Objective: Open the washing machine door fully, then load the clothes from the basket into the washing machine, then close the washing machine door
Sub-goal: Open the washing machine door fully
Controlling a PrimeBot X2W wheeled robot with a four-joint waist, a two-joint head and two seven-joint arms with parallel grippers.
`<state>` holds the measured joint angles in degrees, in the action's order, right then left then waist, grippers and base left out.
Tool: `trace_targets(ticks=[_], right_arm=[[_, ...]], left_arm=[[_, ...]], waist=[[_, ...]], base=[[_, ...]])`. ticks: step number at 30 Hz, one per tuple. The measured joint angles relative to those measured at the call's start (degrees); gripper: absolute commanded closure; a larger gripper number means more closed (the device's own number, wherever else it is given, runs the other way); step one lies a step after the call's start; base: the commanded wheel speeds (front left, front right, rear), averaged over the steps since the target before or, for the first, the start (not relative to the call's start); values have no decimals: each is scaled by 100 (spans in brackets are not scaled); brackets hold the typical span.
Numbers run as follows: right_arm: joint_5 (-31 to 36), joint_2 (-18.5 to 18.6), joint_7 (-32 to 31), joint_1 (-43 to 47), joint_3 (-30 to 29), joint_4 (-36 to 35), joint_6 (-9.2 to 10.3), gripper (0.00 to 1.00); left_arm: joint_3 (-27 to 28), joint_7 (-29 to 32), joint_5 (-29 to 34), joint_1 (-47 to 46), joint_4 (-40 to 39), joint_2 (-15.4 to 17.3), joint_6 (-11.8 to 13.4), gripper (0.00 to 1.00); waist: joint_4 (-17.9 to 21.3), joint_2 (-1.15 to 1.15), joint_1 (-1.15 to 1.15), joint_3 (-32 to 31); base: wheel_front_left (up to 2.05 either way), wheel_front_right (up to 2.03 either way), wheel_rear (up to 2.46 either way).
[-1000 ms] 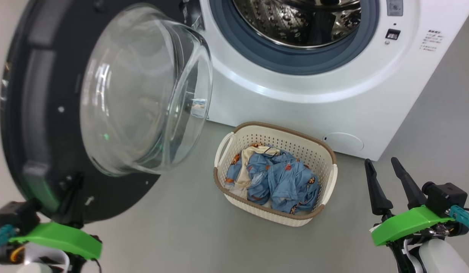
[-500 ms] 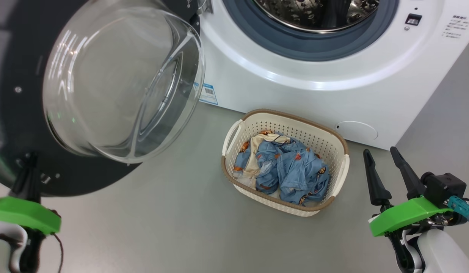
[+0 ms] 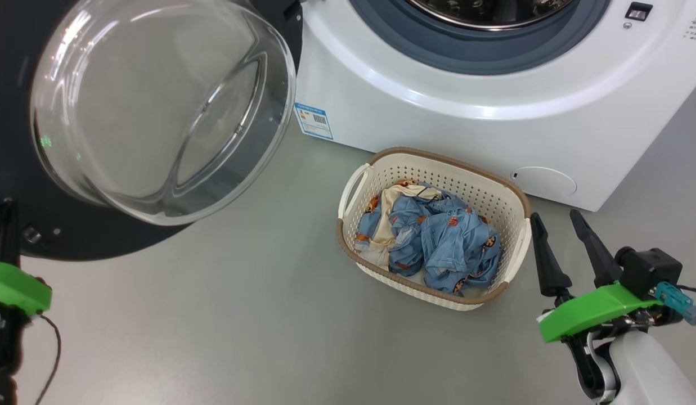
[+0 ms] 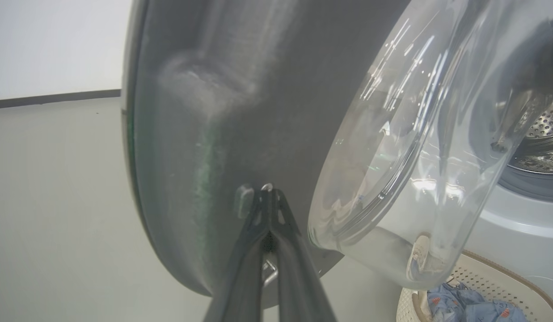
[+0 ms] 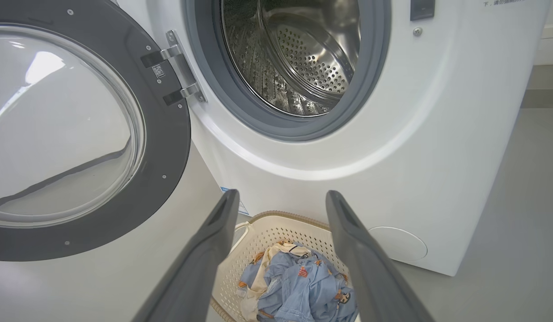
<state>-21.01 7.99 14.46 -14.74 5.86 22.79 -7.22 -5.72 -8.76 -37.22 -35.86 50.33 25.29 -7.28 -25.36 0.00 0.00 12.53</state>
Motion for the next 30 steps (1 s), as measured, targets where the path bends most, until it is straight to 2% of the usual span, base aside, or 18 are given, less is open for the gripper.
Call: trace_targets(ticks=[9, 30], right_arm=[[0, -40, 0, -118, 55, 32, 0, 0], [-16, -38, 0, -116, 23, 99, 0, 0]], left_arm=[[-256, -194, -5, -510, 680, 109, -26, 100], [-971, -437, -588, -617, 907, 213, -26, 100]], waist=[[57, 0, 0, 80], [114, 0, 0, -82]], base=[[0, 0, 0], [0, 0, 0]])
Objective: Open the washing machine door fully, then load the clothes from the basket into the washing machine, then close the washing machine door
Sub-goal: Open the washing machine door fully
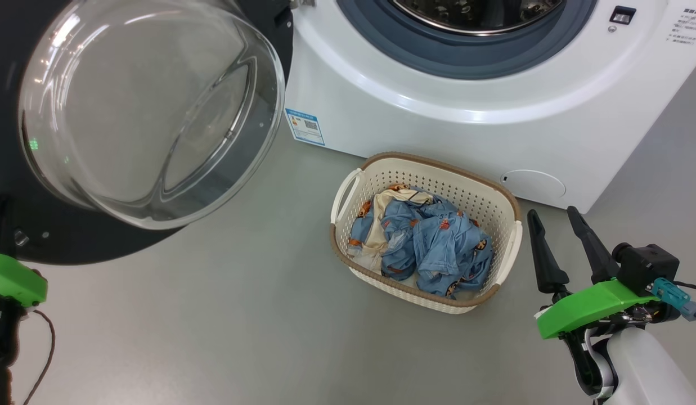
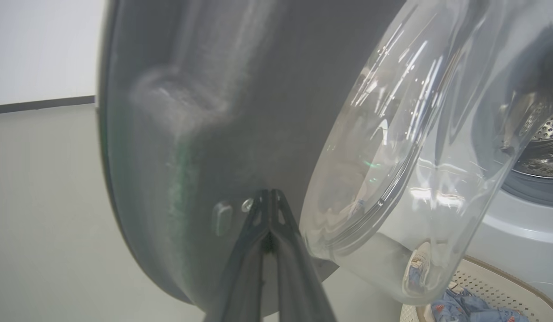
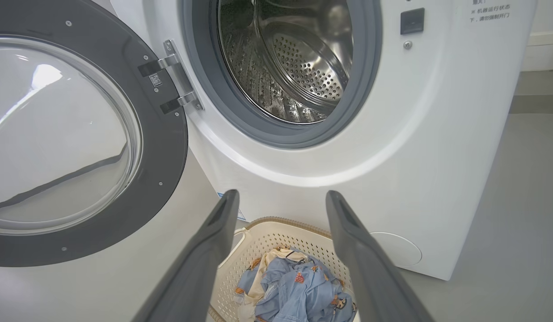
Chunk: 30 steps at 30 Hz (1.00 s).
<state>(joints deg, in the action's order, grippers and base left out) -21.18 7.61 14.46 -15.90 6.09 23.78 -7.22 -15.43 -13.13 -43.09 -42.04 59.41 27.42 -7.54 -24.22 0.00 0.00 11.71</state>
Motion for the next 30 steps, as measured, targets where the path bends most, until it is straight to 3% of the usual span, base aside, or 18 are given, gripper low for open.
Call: trace_targets(ticks=[12, 25, 26, 27, 28, 29, 30], right_arm=[[-51, -5, 0, 57, -42, 3, 0, 0], [-87, 0, 0, 265, -55, -7, 0, 0], [-98, 0, 0, 268, -55, -7, 0, 0], [-100, 0, 0, 268, -54, -8, 0, 0], [-101, 0, 0, 270, -54, -9, 0, 0], [-101, 0, 0, 276, -53, -12, 0, 0], [-101, 0, 0, 295, -53, -20, 0, 0]], left_arm=[[-298, -58, -183, 81, -137, 113, 0, 100], [-355, -119, -355, 669, -1016, 168, 0, 98], [-346, -123, -327, 723, -1117, 164, 0, 68], [-332, -124, -305, 787, -1220, 157, 0, 52], [-308, -124, -285, 854, -1336, 148, 0, 17], [-283, -124, -252, 927, -1456, 137, 0, 0], [-255, -125, -224, 1000, -1580, 120, 1, 0]], waist=[[-20, 0, 0, -228], [4, 0, 0, -446], [7, 0, 0, -469], [12, 0, 0, -496], [18, 0, 0, -522], [26, 0, -1, -549], [36, 0, 0, -576]], base=[[0, 0, 0], [0, 0, 0], [0, 0, 0], [0, 0, 0], [0, 0, 0], [0, 0, 0], [0, 0, 0]])
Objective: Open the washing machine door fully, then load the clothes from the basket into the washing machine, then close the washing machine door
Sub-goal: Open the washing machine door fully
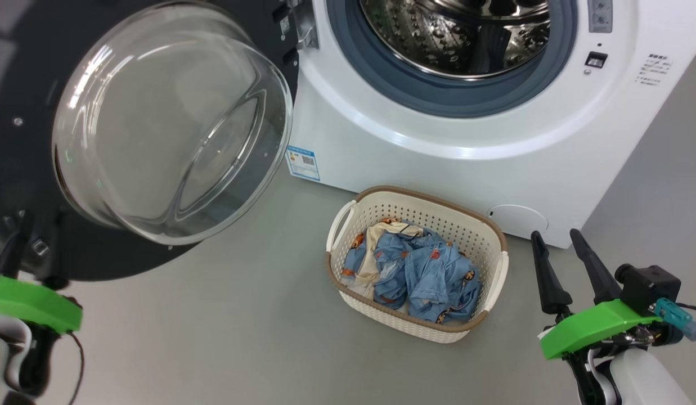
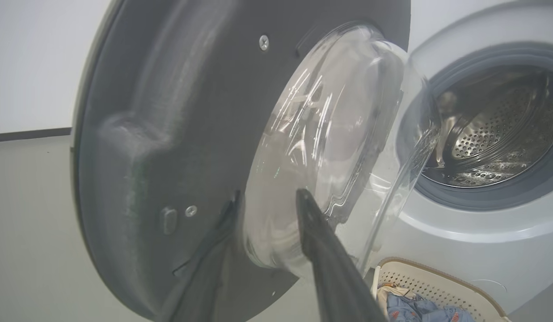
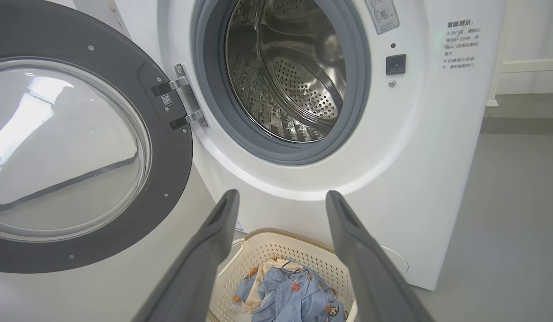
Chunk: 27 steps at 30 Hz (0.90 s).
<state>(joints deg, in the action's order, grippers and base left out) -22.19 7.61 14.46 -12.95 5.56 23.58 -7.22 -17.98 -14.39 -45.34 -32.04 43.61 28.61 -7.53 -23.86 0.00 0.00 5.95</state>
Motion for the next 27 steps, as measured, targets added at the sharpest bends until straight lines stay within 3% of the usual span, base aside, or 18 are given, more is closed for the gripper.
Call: trace_targets(ticks=[8, 17, 27], right_arm=[[-4, 4, 0, 131, 87, -29, 0, 0], [-66, 54, 0, 132, 254, -75, 0, 0], [-103, 132, 0, 169, 361, -135, 0, 0]], left_arm=[[212, 0, 165, 628, -998, -157, 112, 0], [131, 0, 267, 1189, -1855, -250, 422, 0], [49, 0, 269, 1608, -2354, -357, 713, 0]], waist=[[213, 0, 0, -147], [650, 0, 0, -287], [1148, 0, 0, -419]], base=[[0, 0, 0], [0, 0, 0], [0, 0, 0]])
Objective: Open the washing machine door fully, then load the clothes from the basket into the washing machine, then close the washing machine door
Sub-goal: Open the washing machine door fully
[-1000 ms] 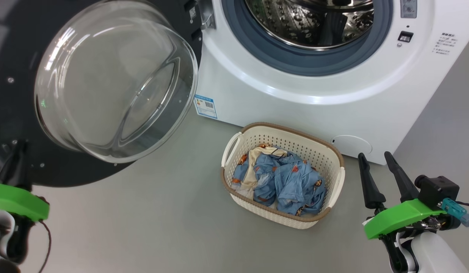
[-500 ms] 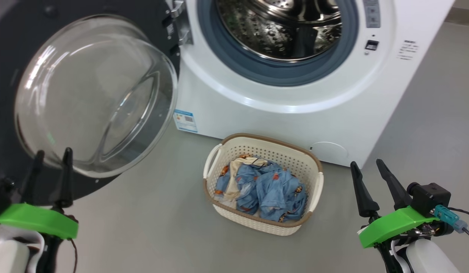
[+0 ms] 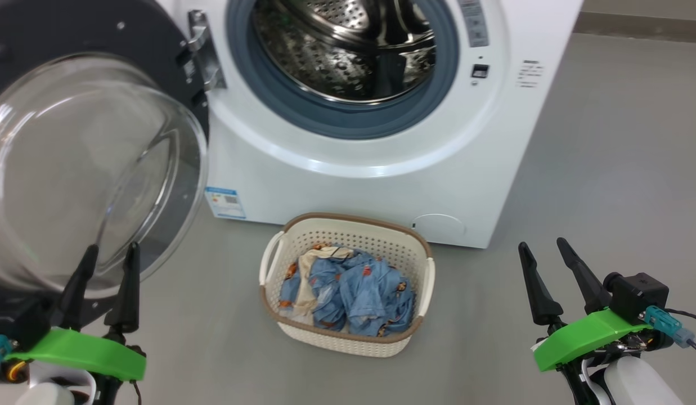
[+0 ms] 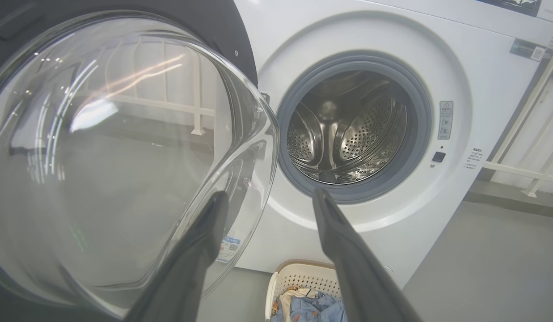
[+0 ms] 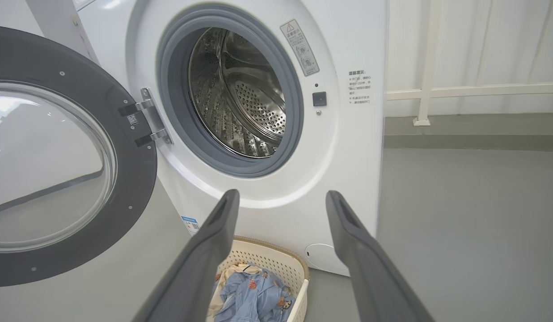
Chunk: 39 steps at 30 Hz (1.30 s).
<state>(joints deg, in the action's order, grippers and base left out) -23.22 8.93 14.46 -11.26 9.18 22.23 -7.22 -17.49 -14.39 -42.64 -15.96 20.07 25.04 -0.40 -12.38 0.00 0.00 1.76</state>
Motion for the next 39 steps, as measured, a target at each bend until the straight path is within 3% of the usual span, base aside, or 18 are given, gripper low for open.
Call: trace_targets(ticks=[12, 26, 39], right_arm=[[0, 62, 0, 8, 79, -133, 0, 0], [1, 180, 0, 10, 125, -224, 0, 0], [1, 210, 0, 16, 34, -279, 0, 0]], left_arm=[[38, 0, 16, 421, -427, -121, 244, 0], [93, 0, 47, 762, -541, -337, 196, 0], [229, 0, 410, 820, -586, -446, 154, 0]], waist=[[613, 0, 0, -106], [1162, 0, 0, -204], [1323, 0, 0, -182]], base=[[0, 0, 0], [0, 0, 0], [0, 0, 0]])
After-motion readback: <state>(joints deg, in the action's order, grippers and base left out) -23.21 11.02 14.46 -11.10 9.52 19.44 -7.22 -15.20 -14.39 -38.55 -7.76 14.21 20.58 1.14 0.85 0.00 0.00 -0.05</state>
